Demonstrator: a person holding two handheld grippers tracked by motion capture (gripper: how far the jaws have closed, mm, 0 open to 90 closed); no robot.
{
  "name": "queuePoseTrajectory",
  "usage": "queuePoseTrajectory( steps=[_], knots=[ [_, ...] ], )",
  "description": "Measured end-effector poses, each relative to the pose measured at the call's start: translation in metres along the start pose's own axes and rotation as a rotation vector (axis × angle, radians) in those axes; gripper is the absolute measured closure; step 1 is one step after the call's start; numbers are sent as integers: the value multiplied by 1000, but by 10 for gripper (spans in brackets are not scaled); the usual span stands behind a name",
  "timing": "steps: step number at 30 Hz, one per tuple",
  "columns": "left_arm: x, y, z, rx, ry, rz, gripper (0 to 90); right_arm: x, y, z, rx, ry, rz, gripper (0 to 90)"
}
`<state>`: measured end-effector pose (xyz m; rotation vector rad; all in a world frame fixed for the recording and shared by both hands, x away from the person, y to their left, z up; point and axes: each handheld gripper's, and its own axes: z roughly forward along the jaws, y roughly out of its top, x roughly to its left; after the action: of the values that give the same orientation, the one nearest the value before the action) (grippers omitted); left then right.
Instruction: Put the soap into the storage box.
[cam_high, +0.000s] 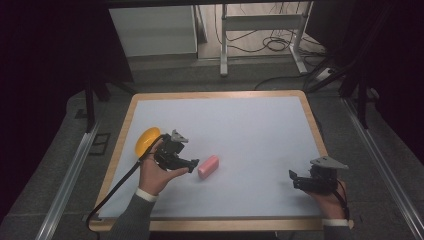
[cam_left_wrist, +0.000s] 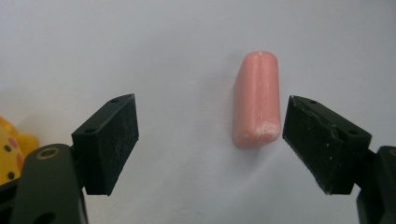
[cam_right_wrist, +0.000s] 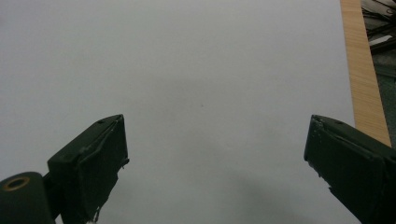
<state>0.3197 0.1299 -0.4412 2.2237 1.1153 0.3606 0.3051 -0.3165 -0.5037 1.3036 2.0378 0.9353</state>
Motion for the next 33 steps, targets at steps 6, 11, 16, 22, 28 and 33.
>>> queuePoseTrajectory(
  steps=[6,11,16,22,28,33],
  knots=[
    [0,2,7,13,-17,-9,195,-1,0,0,1,-3,4,58],
    [-4,8,12,38,-15,13,194,-1,0,0,1,-2,4,58],
    [-7,13,14,40,-14,20,197,-1,-1,0,3,-2,1,58],
    [-17,19,19,53,-18,53,206,-1,-1,0,4,-5,0,58],
    [-18,20,31,79,-39,41,215,-1,-1,1,8,-8,-5,59],
    [-20,19,48,126,-55,39,226,0,-1,2,11,-6,-3,58]
  ],
)
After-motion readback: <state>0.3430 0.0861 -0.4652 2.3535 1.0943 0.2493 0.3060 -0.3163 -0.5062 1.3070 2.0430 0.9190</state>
